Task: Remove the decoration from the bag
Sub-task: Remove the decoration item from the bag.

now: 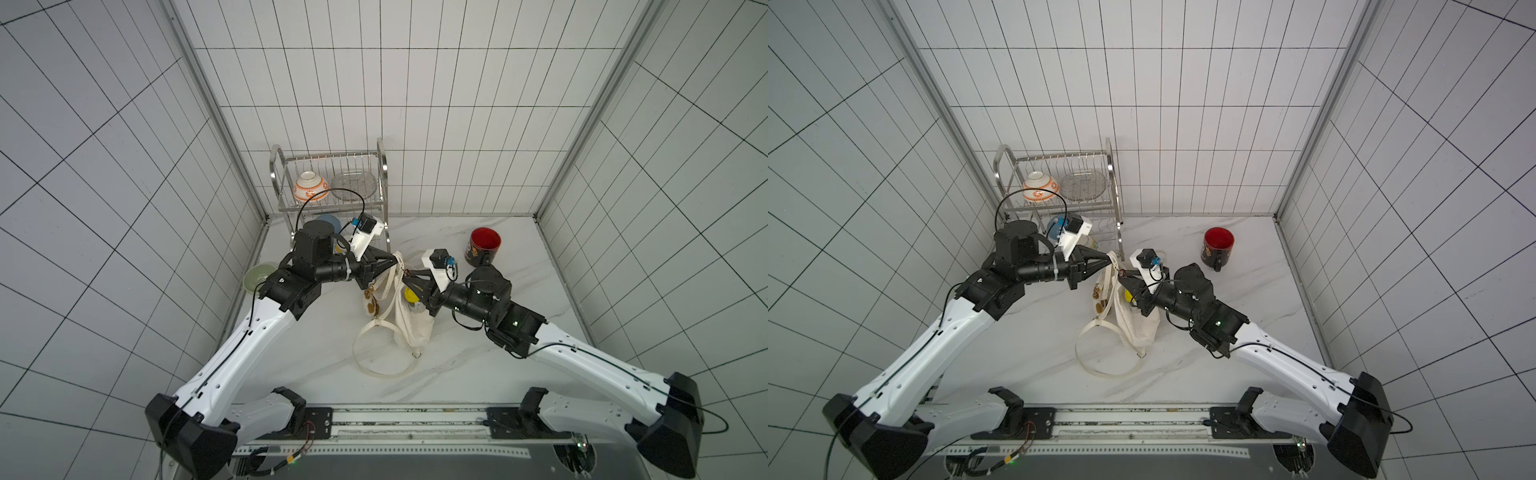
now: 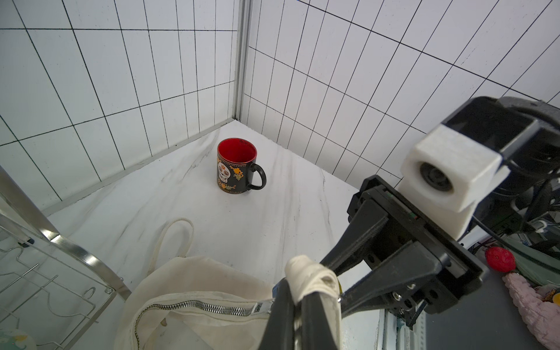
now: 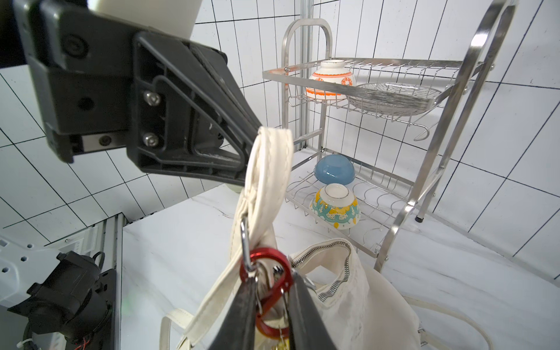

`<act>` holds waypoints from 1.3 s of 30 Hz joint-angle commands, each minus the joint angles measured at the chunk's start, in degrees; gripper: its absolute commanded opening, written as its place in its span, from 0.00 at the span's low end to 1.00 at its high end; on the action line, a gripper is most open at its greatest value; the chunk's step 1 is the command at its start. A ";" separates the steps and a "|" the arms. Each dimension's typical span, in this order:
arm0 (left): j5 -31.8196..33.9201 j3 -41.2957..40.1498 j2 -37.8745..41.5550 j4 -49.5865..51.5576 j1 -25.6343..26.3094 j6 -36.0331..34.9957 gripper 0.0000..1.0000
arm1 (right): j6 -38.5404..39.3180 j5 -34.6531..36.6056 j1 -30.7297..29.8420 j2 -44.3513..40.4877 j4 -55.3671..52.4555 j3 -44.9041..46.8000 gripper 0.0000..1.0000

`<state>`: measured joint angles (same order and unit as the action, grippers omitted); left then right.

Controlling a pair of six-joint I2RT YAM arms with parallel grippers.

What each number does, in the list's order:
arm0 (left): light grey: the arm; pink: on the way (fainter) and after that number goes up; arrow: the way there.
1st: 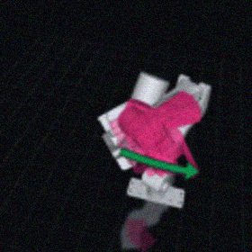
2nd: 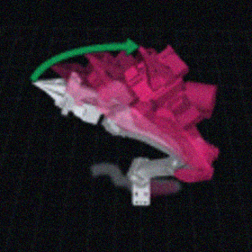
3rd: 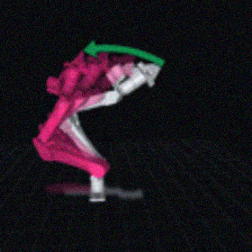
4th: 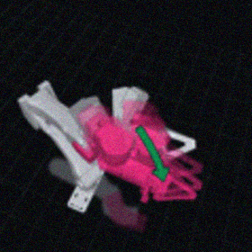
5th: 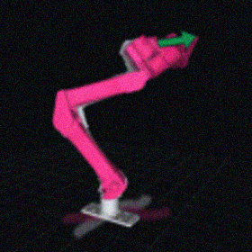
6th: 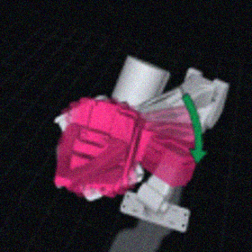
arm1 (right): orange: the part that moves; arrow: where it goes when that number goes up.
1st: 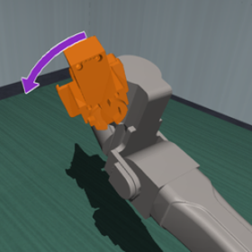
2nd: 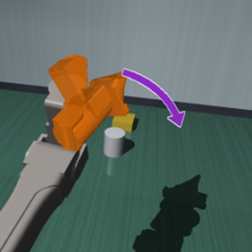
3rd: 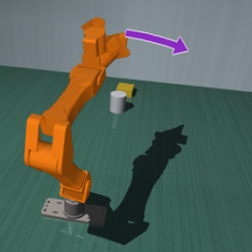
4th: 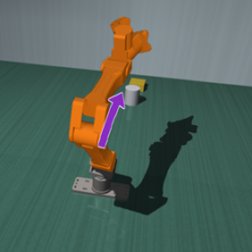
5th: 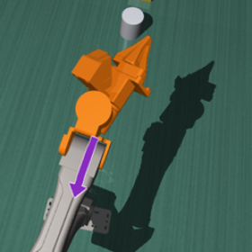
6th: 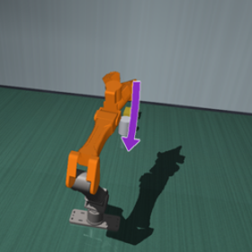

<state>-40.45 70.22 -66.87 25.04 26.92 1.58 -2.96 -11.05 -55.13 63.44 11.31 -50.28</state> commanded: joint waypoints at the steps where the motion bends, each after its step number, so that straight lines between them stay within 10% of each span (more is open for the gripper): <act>1: -1.77 0.26 1.41 -2.41 -0.15 -0.52 0.00 | 0.47 1.04 -0.37 -0.59 0.30 0.01 0.18; 27: 5.75 -2.21 1.92 8.82 5.91 -15.31 0.00 | -3.28 6.51 0.01 -3.96 -0.99 -1.67 0.13; 39: 10.91 -1.69 2.03 6.38 1.80 -11.11 0.00 | -5.76 5.80 2.38 -11.52 -11.25 2.91 0.17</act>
<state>-30.00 67.40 -64.88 33.63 29.28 -10.98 -8.08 -5.15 -53.56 53.41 4.36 -48.16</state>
